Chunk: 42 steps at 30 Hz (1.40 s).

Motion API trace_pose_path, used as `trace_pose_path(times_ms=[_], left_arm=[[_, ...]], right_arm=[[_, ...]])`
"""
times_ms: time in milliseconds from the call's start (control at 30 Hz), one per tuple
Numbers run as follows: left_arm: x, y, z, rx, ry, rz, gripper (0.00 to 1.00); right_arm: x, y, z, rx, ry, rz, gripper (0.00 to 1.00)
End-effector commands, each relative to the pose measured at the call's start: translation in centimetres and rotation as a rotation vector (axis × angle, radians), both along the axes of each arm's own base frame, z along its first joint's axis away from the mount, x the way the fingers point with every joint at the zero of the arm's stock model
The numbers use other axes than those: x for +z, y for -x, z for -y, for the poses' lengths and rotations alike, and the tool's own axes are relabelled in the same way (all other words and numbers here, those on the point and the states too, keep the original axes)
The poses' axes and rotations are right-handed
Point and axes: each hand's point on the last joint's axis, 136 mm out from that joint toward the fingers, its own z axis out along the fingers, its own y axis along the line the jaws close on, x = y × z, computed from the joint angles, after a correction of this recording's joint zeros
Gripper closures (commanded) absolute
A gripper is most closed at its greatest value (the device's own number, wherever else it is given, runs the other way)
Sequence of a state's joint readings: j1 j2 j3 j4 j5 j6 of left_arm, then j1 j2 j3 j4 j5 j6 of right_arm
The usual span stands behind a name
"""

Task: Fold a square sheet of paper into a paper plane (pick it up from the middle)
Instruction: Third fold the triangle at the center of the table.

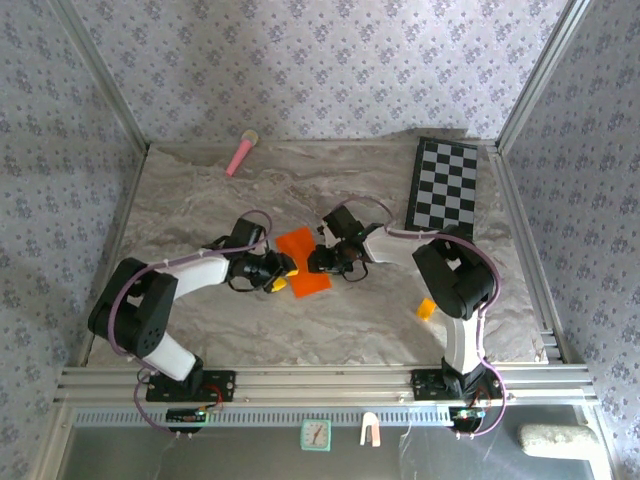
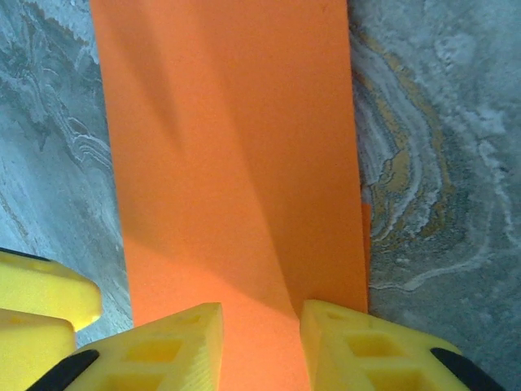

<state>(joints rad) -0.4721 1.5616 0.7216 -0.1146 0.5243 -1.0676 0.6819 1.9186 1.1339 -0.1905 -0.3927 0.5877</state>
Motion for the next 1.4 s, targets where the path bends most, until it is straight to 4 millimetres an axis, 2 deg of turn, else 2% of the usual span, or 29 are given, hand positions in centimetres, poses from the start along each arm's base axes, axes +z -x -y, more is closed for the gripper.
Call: trace_pose_path(times_ms=[0, 367, 667, 800, 933, 1067, 1367], left_arm=[[-0.4, 0.3, 0.6, -0.010, 0.028, -0.021, 0.56], [-1.0, 0.5, 1.1, -0.022, 0.036, -0.036, 0.60], [-1.8, 0.7, 0.7, -0.035, -0.005, -0.052, 0.57], [-1.2, 0.3, 1.7, -0.050, 0.052, -0.038, 0.59], [0.2, -0.2, 2.4, -0.072, 0.099, 0.006, 0.61], [1.2, -0.7, 2.4, -0.059, 0.131, 0.041, 0.63], [0.3, -1.7, 1.4, 0.008, 0.140, 0.022, 0.70]], right_arm=[[-2.5, 0.8, 1.6, -0.031, 0.083, -0.055, 0.68], [-2.5, 0.8, 1.5, -0.038, 0.060, -0.068, 0.69], [-2.5, 0.8, 1.7, -0.042, 0.059, -0.068, 0.69], [-2.6, 0.9, 1.7, -0.042, 0.059, -0.070, 0.69], [-2.6, 0.9, 1.8, -0.044, 0.059, -0.070, 0.69], [-2.6, 0.8, 1.9, -0.047, 0.055, -0.071, 0.69], [-2.2, 0.8, 1.6, -0.040, 0.031, -0.065, 0.69]])
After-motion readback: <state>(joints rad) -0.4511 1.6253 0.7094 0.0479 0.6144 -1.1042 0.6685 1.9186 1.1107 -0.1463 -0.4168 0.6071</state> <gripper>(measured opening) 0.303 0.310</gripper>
